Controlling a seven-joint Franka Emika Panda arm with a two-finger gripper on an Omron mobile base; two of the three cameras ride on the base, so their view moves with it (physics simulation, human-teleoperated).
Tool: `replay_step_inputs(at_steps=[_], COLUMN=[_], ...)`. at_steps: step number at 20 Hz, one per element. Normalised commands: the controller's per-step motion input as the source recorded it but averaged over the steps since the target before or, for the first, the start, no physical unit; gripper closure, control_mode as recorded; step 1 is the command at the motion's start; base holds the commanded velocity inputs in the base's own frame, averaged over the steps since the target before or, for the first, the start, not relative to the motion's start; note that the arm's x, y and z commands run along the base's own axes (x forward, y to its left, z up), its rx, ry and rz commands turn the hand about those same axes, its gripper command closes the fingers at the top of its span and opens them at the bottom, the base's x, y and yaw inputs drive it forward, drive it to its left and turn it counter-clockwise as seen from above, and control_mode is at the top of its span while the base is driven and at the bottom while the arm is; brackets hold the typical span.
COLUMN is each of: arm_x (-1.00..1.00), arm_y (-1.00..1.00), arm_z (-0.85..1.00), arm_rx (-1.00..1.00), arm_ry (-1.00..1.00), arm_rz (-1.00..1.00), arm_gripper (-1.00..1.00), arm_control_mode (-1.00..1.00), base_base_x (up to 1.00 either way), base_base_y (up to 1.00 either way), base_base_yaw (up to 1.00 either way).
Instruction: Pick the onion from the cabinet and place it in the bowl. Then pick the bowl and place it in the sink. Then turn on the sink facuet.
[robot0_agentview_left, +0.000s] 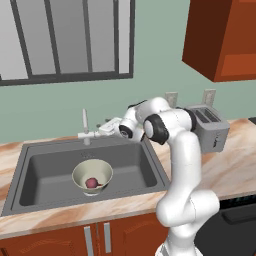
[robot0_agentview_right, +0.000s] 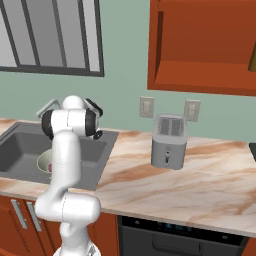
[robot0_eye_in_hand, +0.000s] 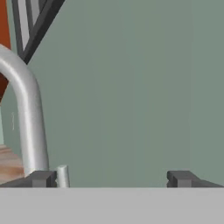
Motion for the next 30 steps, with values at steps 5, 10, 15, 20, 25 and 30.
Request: replay_step_inputs(at_steps=[5, 10, 15, 20, 25, 30], arm_x=[0.22, 0.24, 0.31, 0.21, 0.17, 0.08], arm_y=[0.32, 0.42, 0.36, 0.32, 0.24, 0.20], arm_z=[-0.22, -0.15, -0.27, -0.22, 0.00, 0.00], arm_rx=[-0.10, -0.12, -0.09, -0.05, 0.00, 0.00], arm_ry=[0.00, 0.00, 0.00, 0.00, 0.00, 0.01], arm_rz=[-0.02, 0.00, -0.01, -0.02, -0.03, -0.03], arm_gripper=[-1.00, -1.00, -1.00, -1.00, -1.00, -1.00], arm_control_mode=[-1.00, -1.00, -1.00, -1.00, -1.00, -1.00], base_base_x=[0.00, 0.00, 0.00, 0.00, 0.00, 0.00], base_base_y=[0.00, 0.00, 0.00, 0.00, 0.00, 0.00], base_base_yaw=[0.00, 0.00, 0.00, 0.00, 0.00, 0.00])
